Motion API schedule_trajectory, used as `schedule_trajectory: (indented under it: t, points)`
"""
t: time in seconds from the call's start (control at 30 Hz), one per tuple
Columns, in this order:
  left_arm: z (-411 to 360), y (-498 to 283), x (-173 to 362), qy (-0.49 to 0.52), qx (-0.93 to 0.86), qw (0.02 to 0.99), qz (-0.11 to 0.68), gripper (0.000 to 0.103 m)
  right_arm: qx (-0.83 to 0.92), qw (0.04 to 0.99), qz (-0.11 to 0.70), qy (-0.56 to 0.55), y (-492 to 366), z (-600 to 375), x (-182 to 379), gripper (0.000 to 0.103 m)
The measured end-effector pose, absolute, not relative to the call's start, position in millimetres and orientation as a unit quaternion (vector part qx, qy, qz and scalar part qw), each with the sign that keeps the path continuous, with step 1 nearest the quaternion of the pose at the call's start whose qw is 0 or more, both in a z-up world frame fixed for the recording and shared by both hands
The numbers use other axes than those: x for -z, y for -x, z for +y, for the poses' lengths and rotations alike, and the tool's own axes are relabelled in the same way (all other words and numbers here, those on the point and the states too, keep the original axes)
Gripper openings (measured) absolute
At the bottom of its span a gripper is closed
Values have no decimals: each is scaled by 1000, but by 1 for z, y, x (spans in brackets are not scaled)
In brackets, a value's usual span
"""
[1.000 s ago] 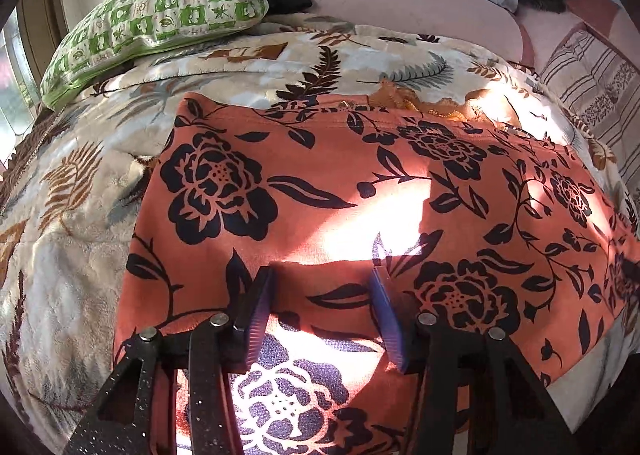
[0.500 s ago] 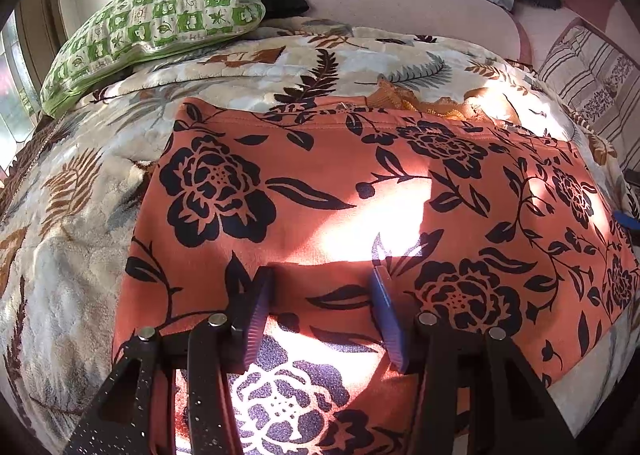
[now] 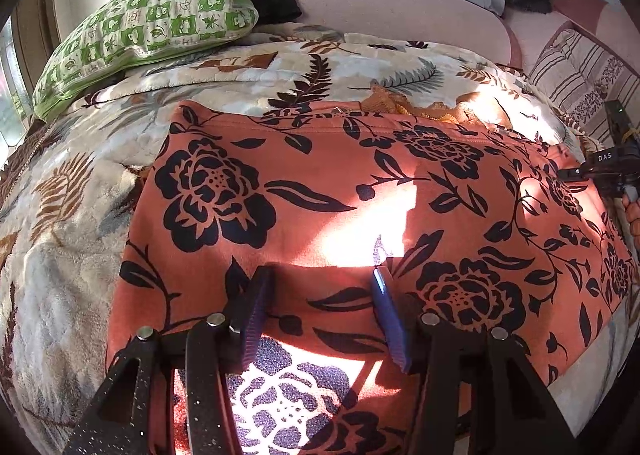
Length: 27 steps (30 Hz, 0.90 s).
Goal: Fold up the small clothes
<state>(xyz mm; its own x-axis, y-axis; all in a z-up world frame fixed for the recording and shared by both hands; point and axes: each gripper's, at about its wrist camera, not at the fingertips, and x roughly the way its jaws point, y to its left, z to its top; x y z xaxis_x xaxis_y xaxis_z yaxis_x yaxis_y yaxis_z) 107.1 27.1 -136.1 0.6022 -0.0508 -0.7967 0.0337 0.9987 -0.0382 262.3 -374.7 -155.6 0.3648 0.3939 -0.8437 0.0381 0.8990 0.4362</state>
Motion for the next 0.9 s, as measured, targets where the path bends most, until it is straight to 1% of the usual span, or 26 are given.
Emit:
schedule_trajectory:
  t: [0.03, 0.07, 0.1, 0.13, 0.17, 0.2, 0.27, 0.33, 0.37, 0.43, 0.47, 0.5, 0.57, 0.67, 0.7, 0.77, 0.83, 0.87, 0.9]
  points:
    - [28, -108, 135, 12, 24, 893, 448, 54, -110, 794, 558, -217, -266, -376, 167, 15]
    - [30, -108, 132, 17, 28, 892, 451, 54, -114, 800, 545, -225, -265, -377, 165, 17]
    - [33, -107, 129, 27, 34, 891, 452, 54, -118, 806, 536, -221, -262, -376, 159, 23]
    - [38, -105, 124, 39, 34, 891, 451, 53, -120, 805, 540, -214, -260, -376, 156, 43]
    - [46, -100, 117, 53, 25, 894, 444, 53, -122, 802, 548, -205, -258, -376, 152, 59]
    - [56, -93, 109, 69, 17, 899, 432, 53, -110, 808, 544, -197, -252, -378, 146, 79]
    - [78, -78, 98, 103, 11, 904, 415, 53, -81, 834, 515, -184, -237, -383, 125, 79]
    - [101, -68, 97, 137, -1, 899, 417, 53, -66, 853, 482, -192, -218, -387, 103, 79]
    - [112, -65, 102, 152, -4, 891, 428, 51, -78, 858, 466, -201, -207, -386, 92, 79]
    - [127, -64, 123, 169, -20, 868, 466, 21, -121, 857, 450, -219, -184, -373, 74, 79]
    - [132, -62, 131, 173, -19, 862, 476, 14, -142, 855, 445, -224, -173, -365, 69, 79]
    - [135, -59, 134, 181, -11, 863, 472, 10, -169, 851, 442, -228, -163, -353, 65, 79]
    - [142, -56, 134, 196, -13, 857, 477, 6, -216, 836, 447, -231, -146, -324, 68, 80]
    - [148, -55, 135, 219, -1, 851, 478, 6, -214, 824, 485, -198, -135, -289, 98, 80]
    - [147, -56, 132, 215, 5, 850, 481, 8, -207, 820, 501, -185, -133, -283, 109, 80]
    - [145, -57, 117, 200, 16, 856, 477, 9, -205, 808, 517, -193, -134, -279, 127, 80]
    - [146, -62, 94, 183, 24, 872, 453, 16, -204, 800, 525, -209, -133, -282, 138, 80]
    - [148, -68, 83, 172, 27, 883, 436, 27, -205, 799, 522, -214, -133, -283, 139, 80]
    - [149, -79, 75, 158, 24, 891, 424, 36, -208, 799, 522, -216, -133, -285, 140, 80]
